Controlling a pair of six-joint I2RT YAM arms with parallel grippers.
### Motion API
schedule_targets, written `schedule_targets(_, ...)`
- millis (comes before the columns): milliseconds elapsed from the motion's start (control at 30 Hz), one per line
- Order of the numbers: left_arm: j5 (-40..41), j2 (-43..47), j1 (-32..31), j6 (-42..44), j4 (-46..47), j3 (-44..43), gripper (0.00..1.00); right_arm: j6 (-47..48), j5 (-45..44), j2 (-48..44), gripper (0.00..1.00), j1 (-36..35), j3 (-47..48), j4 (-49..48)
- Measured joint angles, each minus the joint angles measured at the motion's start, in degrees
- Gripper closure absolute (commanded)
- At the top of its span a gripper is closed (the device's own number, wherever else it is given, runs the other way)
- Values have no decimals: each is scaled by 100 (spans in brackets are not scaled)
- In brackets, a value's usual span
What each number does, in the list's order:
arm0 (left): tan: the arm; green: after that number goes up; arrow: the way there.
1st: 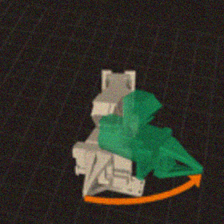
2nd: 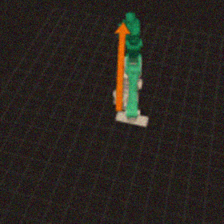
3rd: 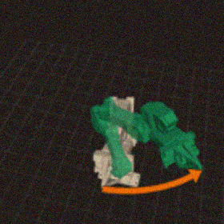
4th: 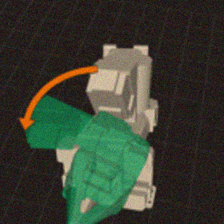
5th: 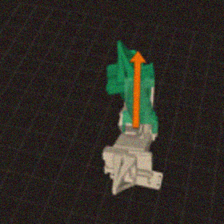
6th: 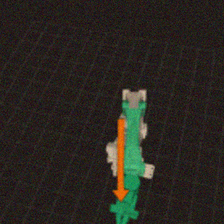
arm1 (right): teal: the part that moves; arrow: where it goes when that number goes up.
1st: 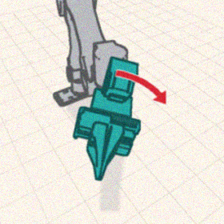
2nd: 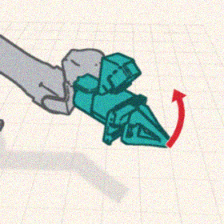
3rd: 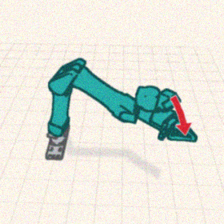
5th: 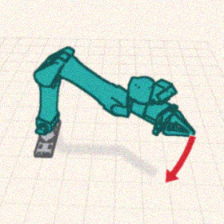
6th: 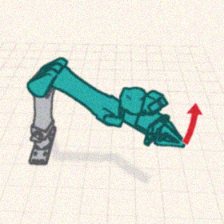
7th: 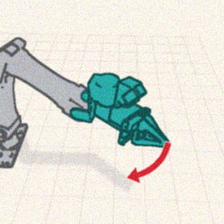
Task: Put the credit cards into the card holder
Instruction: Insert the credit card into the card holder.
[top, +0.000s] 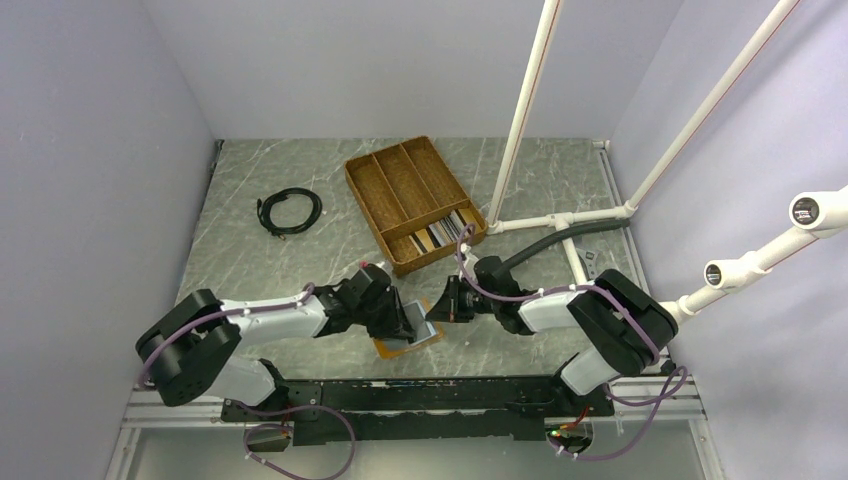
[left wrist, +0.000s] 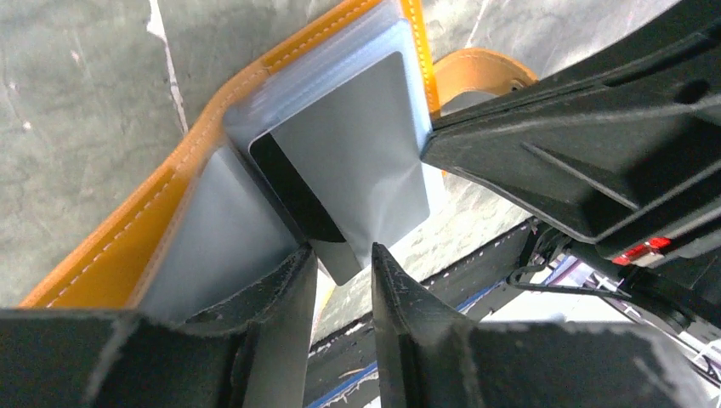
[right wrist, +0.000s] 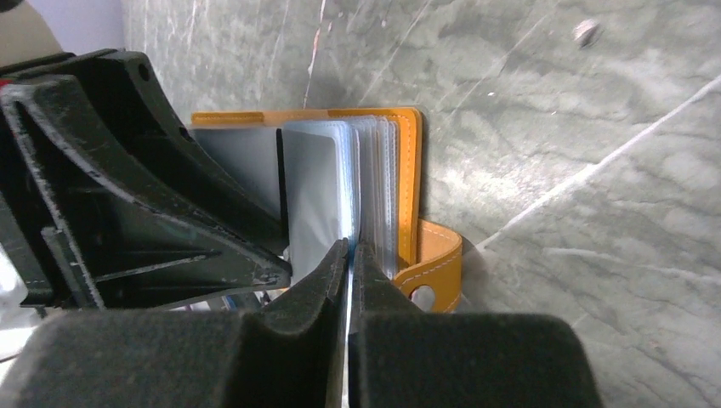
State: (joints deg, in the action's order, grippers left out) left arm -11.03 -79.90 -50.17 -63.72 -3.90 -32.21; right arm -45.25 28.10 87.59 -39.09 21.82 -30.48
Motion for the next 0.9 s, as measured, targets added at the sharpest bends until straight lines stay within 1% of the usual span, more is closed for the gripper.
schedule_targets(33, 39, 83, -28, 7, -20, 28, 70, 0, 0, -7, 100, -24, -2, 15)
schedule_targets(200, 210, 538, -105, 2, -275, 160, 80, -4, 17, -59, 100, -160, -4, 122)
schedule_targets(333, 227, 468, -107, 7, -297, 173, 88, -28, 46, -61, 100, -164, -4, 133)
schedule_targets(433, 153, 291, -87, 9, -236, 149, 91, -74, 50, -61, 100, -162, -4, 131)
schedule_targets(500, 59, 188, -72, 31, -256, 74, 89, -111, 37, -70, 100, -149, -15, 127)
schedule_targets(533, 9, 127, -70, 48, -264, 28, 86, -129, 20, -87, 98, -138, -26, 125)
schedule_targets(633, -70, 52, -70, 57, -247, -26, 73, -131, -63, -192, 90, -125, -66, 199)
schedule_targets(733, 11, 223, -83, 70, -155, 103, 65, -92, -76, -332, 81, -149, -66, 428)
schedule_targets(833, 103, 614, -87, 68, -236, 227, 64, -22, -55, -479, 73, -225, -66, 715)
schedule_targets(900, 157, 892, -85, 68, -350, 236, 69, 39, -55, -625, 70, -254, -63, 905)
